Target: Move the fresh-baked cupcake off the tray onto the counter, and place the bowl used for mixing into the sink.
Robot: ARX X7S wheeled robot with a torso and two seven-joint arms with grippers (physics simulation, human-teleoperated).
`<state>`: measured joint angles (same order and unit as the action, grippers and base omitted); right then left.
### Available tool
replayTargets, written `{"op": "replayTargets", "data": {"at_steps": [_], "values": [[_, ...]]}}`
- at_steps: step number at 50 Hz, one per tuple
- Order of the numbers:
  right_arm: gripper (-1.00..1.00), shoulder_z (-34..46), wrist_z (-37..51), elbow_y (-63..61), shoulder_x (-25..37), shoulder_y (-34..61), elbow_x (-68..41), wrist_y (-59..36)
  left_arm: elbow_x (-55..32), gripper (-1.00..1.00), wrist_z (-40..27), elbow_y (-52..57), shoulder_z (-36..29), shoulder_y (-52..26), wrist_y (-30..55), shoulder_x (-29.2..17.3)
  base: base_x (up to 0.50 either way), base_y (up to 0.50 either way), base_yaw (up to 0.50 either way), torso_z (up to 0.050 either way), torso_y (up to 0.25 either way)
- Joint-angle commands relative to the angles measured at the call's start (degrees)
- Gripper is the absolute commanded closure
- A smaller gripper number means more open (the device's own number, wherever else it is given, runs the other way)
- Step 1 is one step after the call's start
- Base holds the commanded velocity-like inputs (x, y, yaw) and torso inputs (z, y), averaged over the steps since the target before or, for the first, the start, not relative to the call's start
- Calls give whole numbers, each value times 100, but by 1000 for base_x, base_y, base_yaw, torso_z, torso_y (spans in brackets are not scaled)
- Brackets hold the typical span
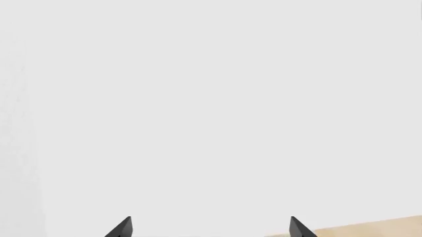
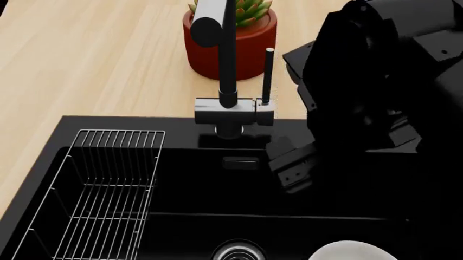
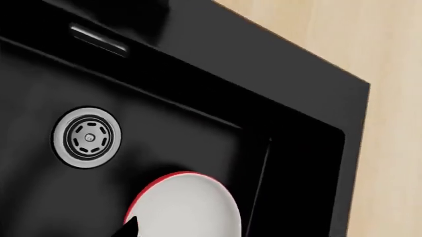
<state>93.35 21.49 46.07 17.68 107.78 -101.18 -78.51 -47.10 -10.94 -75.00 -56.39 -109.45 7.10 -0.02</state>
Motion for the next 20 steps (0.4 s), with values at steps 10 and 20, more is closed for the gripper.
{"op": "replayTargets", "data": {"at_steps": [10,20], "values": [[-100,121,1347,-473,456,449,-1023,477,565,-100,76,6,526,110,-141,-2,0,0,0,0,0],[-100,-11,1840,-717,624,594,-1235,637,228,-100,4,7,198,27,-121,-2,0,0,0,0,0]]}}
